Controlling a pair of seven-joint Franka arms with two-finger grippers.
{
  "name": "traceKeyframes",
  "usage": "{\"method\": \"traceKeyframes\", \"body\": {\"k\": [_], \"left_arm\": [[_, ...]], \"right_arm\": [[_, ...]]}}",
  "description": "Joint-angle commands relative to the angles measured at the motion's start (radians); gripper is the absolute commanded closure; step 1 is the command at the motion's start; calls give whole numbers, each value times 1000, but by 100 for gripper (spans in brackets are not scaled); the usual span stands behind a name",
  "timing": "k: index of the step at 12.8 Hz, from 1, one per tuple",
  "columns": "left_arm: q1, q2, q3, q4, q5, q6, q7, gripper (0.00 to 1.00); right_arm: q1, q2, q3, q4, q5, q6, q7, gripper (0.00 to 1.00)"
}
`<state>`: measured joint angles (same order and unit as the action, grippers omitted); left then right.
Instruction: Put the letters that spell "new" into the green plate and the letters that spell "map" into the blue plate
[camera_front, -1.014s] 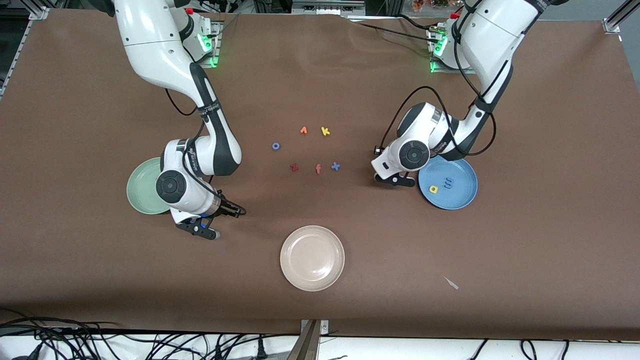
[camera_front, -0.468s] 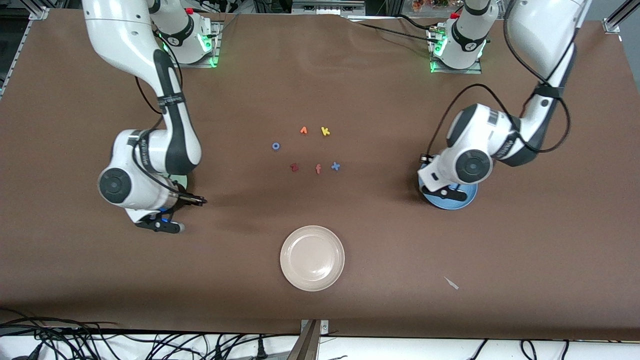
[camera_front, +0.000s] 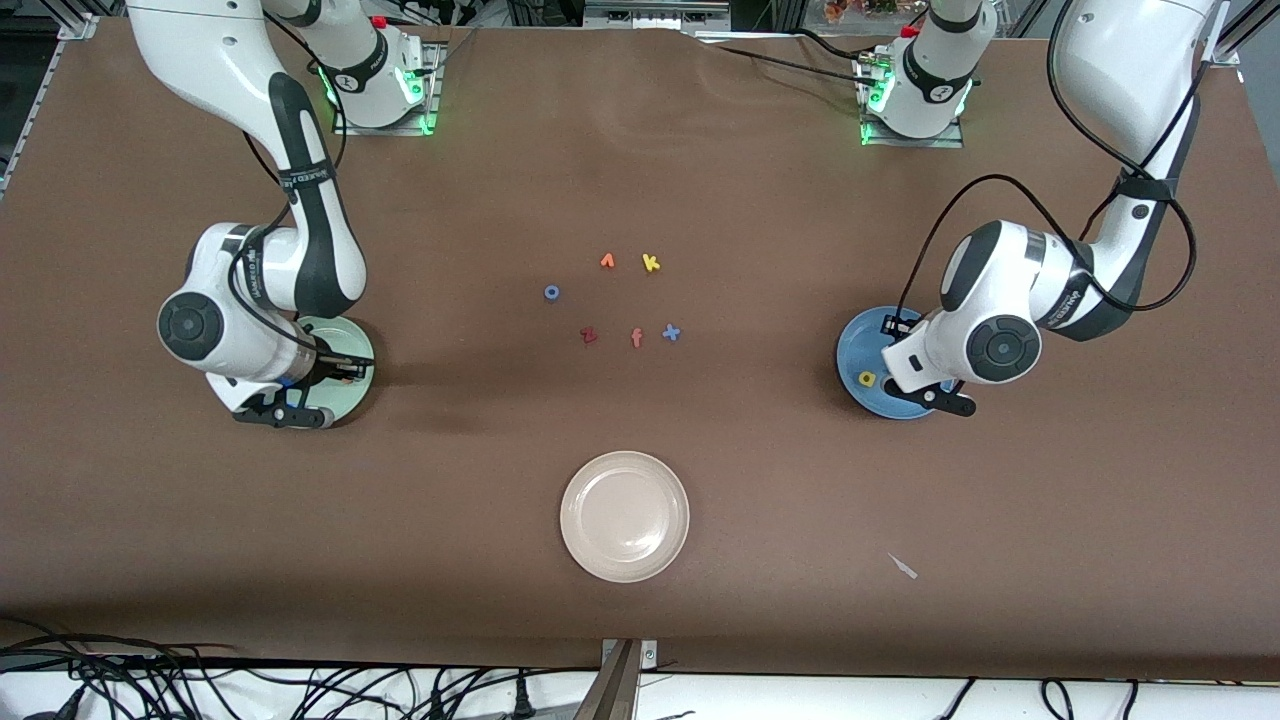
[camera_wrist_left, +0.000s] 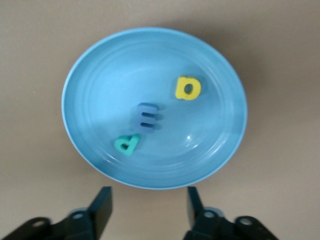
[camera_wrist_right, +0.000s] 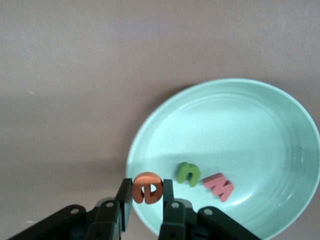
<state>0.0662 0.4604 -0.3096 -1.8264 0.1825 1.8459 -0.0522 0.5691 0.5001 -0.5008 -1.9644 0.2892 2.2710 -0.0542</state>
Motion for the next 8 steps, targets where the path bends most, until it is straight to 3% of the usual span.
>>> {"method": "traceKeyframes", "body": {"k": [1, 2, 3, 4, 6, 8], "left_arm": [[-5, -86, -6, 47, 23, -60, 9, 0], [-5, -97, -6, 112, 11, -121, 9, 0], [-11, -97, -6, 201, 11, -199, 11, 0], [-12, -103, -8, 290, 11, -270, 14, 0], [-3, -117, -11, 430, -4, -364, 18, 0], [4, -128, 1, 521, -49, -385, 17, 0]], "right_arm": [[9, -77, -36, -146, -16, 116, -148, 100], [2, -72, -50, -145, -16, 116, -215, 91], [-11, -68, -54, -139, -12, 110, -255, 14], [-15, -68, -55, -128, -13, 107, -256, 0], [-8, -68, -52, -73, -12, 40, -204, 0], [-8, -60, -47, 39, -12, -129, -123, 0]]}}
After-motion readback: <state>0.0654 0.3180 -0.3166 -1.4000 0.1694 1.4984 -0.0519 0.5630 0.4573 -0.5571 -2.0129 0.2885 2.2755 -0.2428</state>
